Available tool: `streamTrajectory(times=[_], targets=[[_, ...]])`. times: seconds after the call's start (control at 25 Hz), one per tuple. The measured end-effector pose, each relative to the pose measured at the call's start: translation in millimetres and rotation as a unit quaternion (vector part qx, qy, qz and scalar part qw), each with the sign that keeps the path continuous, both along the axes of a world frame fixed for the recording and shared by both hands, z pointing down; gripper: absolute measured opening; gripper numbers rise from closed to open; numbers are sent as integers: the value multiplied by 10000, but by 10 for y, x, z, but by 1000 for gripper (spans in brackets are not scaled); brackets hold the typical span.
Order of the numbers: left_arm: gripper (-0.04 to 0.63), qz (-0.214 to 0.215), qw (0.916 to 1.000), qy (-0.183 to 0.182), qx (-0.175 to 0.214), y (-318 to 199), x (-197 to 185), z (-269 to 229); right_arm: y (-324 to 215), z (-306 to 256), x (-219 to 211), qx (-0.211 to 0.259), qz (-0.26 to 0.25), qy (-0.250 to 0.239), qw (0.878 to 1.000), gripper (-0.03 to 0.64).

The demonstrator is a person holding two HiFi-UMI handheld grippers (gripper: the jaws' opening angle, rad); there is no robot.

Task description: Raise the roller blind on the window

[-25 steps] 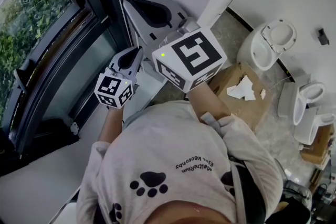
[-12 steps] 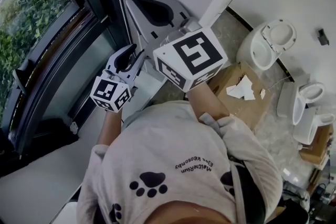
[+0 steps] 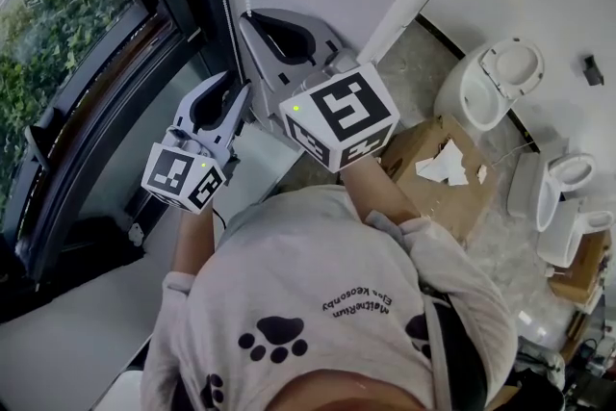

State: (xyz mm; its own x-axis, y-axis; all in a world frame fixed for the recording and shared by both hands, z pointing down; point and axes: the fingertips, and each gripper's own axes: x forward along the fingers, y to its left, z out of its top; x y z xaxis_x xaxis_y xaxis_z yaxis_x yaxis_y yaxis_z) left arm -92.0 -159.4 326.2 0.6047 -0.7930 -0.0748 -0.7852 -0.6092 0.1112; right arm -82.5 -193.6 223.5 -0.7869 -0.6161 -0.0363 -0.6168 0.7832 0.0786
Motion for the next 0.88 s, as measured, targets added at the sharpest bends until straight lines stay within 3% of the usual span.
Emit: streamTrajectory(times=[0.6,0.88], targets=[[107,41,9987,-67,499,25,-57,-648,35,682,-26,-411,52,232,9989,9],[103,179,9973,-216,672,-29,52,-861,83,945,-55,-227,95,331,9991,9]])
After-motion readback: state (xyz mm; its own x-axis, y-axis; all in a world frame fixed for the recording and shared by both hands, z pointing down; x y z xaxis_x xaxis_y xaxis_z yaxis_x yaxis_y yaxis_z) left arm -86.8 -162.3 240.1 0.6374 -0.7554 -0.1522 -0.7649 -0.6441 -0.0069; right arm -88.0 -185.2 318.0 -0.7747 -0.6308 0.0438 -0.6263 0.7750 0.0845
